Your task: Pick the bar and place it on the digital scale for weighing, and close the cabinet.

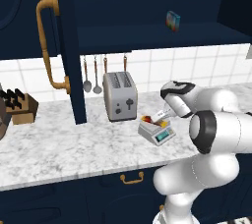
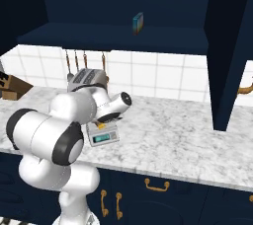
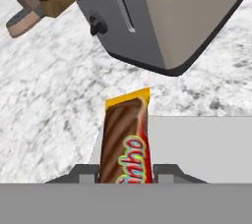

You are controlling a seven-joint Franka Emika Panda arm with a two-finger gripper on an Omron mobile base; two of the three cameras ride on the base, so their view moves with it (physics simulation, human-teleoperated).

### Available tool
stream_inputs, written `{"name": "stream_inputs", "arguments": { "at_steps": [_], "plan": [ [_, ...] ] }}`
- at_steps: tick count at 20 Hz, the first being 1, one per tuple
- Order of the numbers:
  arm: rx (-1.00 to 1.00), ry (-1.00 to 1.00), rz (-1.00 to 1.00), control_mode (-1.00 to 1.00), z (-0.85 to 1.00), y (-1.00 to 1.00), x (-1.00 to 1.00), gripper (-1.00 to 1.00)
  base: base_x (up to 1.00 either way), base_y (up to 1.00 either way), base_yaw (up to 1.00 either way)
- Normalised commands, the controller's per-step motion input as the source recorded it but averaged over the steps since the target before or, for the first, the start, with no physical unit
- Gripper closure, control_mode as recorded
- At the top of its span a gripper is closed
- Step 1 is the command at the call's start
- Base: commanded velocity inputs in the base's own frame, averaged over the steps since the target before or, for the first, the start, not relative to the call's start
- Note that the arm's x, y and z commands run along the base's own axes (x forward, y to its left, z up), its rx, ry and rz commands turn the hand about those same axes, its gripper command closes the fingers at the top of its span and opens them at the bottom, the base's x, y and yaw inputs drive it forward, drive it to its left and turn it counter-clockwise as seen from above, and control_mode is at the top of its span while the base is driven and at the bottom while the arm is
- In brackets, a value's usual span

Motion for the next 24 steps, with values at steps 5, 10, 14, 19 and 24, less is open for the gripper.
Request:
{"name": "stream_inputs", "arguments": {
  "at_steps": [5, 10, 14, 19, 24],
  "plan": [
    [0.00, -0.03, 0.00, -1.00, 0.00, 0.00, 0.00, -1.00, 0.00, 0.00, 0.00],
    [0.00, -0.11, 0.00, -1.00, 0.01, -0.01, -0.01, -1.00, 0.00, 0.00, 0.00],
    [0.01, -0.23, 0.00, -1.00, 0.29, -0.14, -0.25, -1.00, 0.00, 0.00, 0.00],
    [0.00, -0.41, 0.00, -1.00, 0.37, -0.04, -0.42, -1.00, 0.00, 0.00, 0.00],
    [0.22, -0.37, -0.02, -1.00, 0.62, -0.13, -0.67, -1.00, 0.00, 0.00, 0.00]
  ]
}}
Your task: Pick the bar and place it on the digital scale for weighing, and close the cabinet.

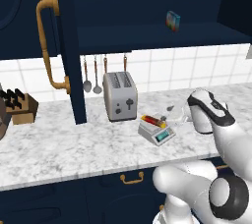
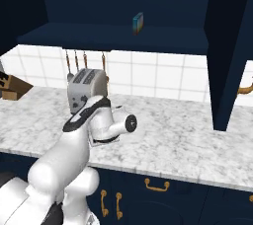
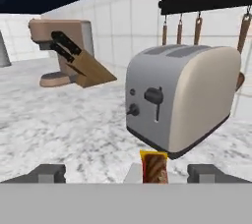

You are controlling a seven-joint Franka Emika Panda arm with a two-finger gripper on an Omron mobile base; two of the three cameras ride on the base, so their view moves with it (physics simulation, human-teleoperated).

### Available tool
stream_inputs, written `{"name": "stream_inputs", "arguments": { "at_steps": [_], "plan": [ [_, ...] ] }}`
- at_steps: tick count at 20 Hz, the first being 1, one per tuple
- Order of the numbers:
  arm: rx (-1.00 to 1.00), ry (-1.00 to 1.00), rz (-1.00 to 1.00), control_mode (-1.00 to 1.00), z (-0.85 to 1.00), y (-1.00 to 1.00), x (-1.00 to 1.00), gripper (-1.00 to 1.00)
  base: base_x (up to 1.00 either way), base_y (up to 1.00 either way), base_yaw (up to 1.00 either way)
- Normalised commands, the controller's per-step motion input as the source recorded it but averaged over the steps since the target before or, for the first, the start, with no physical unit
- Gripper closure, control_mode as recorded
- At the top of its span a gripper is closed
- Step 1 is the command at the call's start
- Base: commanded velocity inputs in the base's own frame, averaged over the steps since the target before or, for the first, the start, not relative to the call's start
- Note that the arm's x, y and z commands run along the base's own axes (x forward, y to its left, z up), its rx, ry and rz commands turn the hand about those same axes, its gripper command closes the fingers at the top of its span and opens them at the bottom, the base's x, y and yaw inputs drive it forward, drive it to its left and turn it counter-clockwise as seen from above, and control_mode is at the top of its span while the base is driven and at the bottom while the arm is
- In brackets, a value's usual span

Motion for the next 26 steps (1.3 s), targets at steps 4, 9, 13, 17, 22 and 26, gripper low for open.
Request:
{"name": "stream_inputs", "arguments": {
  "at_steps": [4, 9, 13, 17, 22, 26],
  "plan": [
    [0.40, -0.20, -0.06, -1.00, 0.91, -0.36, -0.90, -1.00, 0.00, 0.00, 0.00],
    [0.35, -0.22, -0.01, -1.00, 0.89, -0.53, -0.81, -1.00, 0.00, 0.00, 0.00],
    [0.33, -0.29, 0.00, -1.00, 0.79, -0.60, -0.83, -1.00, 0.00, 0.00, 0.00],
    [0.27, -0.29, -0.01, -1.00, 0.79, -0.61, -0.79, -1.00, 0.00, 0.00, 0.00],
    [0.22, -0.25, 0.00, -1.00, 0.79, -0.56, -0.64, -1.00, 0.00, 0.00, 0.00],
    [0.21, -0.29, 0.00, -1.00, 0.52, -0.48, -0.47, -1.00, 0.00, 0.00, 0.00]
  ]
}}
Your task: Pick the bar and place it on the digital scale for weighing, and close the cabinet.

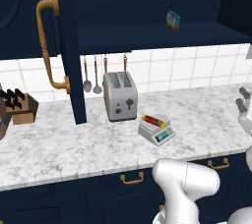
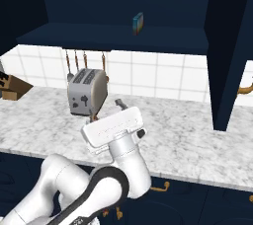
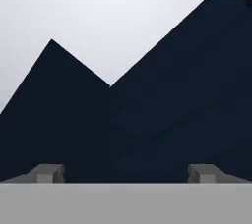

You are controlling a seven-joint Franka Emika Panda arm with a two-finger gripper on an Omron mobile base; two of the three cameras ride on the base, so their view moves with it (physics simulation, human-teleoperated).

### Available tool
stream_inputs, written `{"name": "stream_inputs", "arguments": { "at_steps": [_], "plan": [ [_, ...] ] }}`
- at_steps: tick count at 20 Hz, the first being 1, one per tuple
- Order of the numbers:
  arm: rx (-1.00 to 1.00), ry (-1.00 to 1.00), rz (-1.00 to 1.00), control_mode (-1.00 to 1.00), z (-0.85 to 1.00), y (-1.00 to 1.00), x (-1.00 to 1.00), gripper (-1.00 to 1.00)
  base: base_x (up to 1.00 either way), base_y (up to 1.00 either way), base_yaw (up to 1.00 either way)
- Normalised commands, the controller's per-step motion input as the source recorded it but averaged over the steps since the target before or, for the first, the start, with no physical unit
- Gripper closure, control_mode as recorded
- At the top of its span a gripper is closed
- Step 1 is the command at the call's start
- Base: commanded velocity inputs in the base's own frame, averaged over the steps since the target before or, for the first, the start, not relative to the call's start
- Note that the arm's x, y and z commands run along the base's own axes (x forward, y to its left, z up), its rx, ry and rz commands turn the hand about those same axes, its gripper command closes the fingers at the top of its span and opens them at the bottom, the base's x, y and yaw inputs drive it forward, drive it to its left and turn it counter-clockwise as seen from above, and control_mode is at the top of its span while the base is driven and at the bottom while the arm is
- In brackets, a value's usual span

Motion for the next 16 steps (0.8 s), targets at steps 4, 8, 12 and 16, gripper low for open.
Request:
{"name": "stream_inputs", "arguments": {
  "at_steps": [4, 8, 12, 16],
  "plan": [
    [0.23, -0.33, 0.00, -1.00, 0.43, -0.53, -0.50, -1.00, 0.00, 0.00, 0.00],
    [0.19, -0.23, 0.00, -1.00, 0.28, -0.48, -0.46, -1.00, 0.00, 0.00, 0.00],
    [0.23, -0.13, 0.00, -1.00, 0.20, -0.94, -0.48, -1.00, 0.00, 0.00, 0.00],
    [0.13, -0.02, -0.04, -1.00, 0.48, -0.98, -0.70, -1.00, 0.00, 0.00, 0.00]
  ]
}}
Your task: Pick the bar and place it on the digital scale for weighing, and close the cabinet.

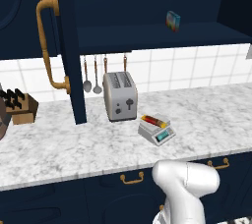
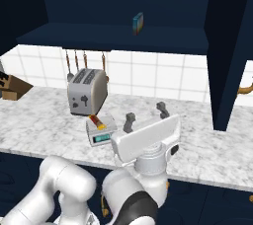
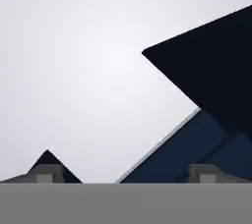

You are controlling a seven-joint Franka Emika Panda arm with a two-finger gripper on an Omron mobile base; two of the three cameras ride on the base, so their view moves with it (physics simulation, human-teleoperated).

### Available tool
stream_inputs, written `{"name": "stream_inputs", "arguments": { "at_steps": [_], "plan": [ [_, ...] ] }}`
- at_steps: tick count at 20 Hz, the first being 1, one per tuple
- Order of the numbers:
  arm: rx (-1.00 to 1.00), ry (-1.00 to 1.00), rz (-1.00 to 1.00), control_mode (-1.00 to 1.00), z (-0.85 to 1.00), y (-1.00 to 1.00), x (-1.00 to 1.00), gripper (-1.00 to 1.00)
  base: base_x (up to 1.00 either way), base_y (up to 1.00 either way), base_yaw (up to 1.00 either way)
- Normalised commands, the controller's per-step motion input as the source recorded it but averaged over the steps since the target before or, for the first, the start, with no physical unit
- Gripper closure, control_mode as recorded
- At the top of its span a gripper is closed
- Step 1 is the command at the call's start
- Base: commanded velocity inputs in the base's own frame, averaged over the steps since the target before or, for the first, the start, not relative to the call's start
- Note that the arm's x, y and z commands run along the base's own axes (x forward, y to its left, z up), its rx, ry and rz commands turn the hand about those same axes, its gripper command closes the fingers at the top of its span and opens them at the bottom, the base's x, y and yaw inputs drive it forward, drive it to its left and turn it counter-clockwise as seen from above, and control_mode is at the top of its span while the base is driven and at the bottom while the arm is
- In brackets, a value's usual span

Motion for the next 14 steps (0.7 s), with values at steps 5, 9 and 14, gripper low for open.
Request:
{"name": "stream_inputs", "arguments": {
  "at_steps": [5, 9, 14],
  "plan": [
    [0.00, 0.20, -0.09, -1.00, 0.44, -0.85, -0.73, -1.00, 0.00, 0.00, 0.00],
    [0.00, 0.32, -0.03, -1.00, -0.01, -0.61, -0.36, -1.00, 0.00, 0.00, 0.00],
    [0.00, 0.10, 0.00, -1.00, -0.20, -0.45, -0.80, -1.00, 0.00, 0.00, 0.00]
  ]
}}
